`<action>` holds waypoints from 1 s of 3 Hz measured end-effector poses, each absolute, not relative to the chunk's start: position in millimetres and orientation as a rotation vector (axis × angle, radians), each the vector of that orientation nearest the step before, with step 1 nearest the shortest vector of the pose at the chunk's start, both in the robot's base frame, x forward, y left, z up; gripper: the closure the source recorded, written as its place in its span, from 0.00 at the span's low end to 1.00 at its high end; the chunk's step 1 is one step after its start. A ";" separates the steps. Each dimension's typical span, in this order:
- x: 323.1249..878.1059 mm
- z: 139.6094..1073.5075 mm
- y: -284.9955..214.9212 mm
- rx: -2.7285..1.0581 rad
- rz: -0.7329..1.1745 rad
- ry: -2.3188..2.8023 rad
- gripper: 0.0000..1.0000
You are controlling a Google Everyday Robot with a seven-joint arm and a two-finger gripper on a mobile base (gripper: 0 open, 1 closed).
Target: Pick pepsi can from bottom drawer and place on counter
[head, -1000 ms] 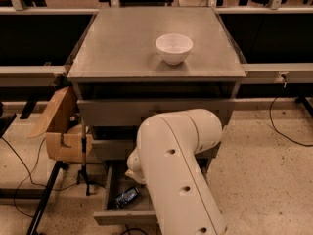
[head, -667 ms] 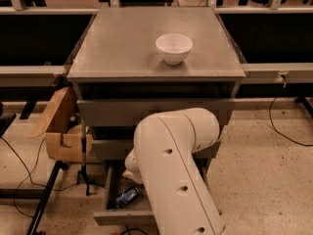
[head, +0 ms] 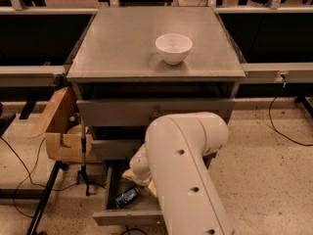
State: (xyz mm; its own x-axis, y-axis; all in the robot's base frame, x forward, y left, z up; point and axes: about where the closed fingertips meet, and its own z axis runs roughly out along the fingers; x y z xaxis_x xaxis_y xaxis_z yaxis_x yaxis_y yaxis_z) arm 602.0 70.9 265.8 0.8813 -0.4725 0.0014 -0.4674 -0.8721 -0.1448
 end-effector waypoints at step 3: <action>606.1 225.3 168.1 -2.745 -0.097 0.350 0.00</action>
Offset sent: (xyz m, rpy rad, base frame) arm 0.0026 0.1037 -0.0390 0.3230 -0.1154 0.2302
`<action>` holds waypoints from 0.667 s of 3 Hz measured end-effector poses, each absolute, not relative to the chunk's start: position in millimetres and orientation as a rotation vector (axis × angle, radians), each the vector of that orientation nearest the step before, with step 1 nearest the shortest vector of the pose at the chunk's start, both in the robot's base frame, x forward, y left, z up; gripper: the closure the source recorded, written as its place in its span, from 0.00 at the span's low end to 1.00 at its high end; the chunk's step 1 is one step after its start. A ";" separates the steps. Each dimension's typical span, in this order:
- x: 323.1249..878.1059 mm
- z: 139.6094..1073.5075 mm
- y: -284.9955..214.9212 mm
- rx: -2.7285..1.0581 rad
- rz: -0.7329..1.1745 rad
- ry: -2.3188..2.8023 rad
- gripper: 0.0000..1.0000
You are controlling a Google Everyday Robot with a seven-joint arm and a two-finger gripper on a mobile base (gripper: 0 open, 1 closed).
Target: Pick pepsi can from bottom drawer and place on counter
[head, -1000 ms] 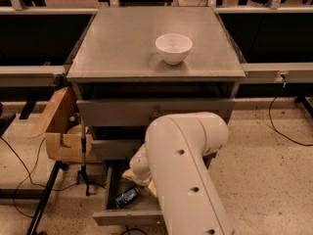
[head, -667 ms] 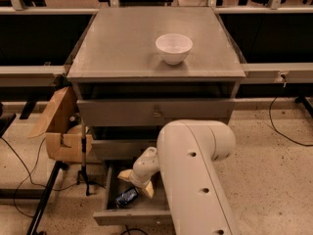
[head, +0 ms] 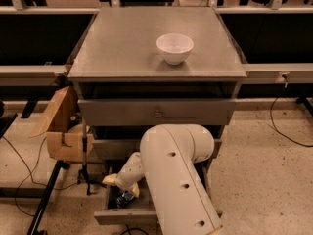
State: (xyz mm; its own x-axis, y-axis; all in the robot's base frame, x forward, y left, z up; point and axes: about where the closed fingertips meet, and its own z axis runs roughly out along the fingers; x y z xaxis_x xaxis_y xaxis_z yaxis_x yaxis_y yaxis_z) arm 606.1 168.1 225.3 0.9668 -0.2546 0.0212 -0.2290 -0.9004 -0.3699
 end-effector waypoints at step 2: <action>613.3 164.5 168.5 -2.783 -0.031 0.469 0.02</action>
Offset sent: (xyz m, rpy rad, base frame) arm 0.0247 -0.0242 -0.1016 -0.0352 0.1348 -0.1903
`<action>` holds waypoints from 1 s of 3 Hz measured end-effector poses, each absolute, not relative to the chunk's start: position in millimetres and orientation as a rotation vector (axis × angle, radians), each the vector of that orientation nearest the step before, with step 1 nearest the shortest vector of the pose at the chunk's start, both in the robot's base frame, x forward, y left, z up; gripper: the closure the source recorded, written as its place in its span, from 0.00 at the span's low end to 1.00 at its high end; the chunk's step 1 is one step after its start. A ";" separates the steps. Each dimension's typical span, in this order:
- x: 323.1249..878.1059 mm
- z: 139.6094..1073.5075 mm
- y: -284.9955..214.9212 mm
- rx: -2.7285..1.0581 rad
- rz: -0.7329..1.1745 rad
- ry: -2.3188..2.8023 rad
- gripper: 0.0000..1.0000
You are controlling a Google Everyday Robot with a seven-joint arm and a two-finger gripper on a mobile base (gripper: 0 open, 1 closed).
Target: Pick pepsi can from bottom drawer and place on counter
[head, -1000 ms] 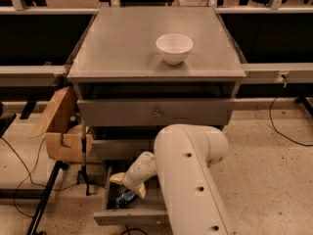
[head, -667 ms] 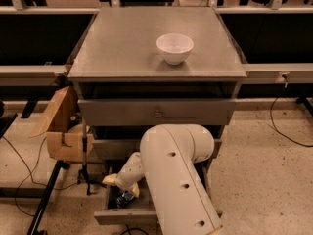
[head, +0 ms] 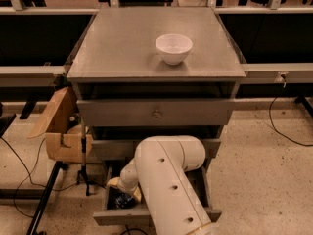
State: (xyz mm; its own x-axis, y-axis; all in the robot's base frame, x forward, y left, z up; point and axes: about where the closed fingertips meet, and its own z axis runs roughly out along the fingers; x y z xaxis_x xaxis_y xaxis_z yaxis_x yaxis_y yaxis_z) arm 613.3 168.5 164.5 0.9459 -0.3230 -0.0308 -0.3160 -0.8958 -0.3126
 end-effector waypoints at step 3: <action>619.4 141.5 116.9 -2.684 -0.025 0.691 0.00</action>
Offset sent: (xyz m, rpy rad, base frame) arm 0.0108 -0.0788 -0.0198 0.0964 0.0060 -0.2352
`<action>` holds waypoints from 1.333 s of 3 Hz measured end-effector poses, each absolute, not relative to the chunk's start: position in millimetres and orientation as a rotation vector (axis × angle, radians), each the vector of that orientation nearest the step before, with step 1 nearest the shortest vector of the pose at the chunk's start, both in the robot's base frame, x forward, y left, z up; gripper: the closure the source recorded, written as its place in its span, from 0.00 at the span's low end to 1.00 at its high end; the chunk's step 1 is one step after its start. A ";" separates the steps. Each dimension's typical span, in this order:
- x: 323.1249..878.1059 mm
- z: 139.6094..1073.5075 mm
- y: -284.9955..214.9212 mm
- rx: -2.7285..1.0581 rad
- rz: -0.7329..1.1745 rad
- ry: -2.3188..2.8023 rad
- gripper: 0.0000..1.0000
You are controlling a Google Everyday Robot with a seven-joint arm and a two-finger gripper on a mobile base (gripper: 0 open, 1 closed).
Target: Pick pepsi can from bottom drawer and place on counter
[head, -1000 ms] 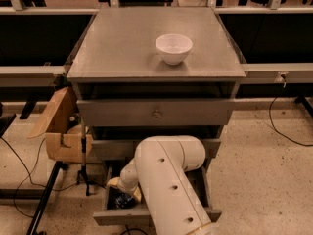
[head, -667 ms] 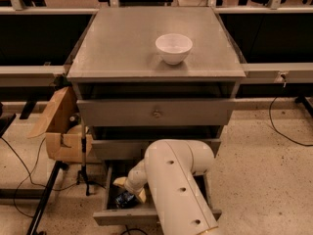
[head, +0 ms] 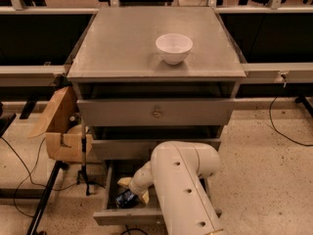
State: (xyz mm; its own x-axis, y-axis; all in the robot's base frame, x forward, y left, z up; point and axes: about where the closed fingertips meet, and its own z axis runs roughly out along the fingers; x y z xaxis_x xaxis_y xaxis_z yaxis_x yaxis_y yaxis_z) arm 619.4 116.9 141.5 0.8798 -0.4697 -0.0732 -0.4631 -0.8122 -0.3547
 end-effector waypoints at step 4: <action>608.4 133.7 146.5 -2.699 0.032 0.600 0.66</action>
Offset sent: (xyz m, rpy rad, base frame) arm -0.0092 0.0391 -0.0005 0.0144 -0.0150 0.1020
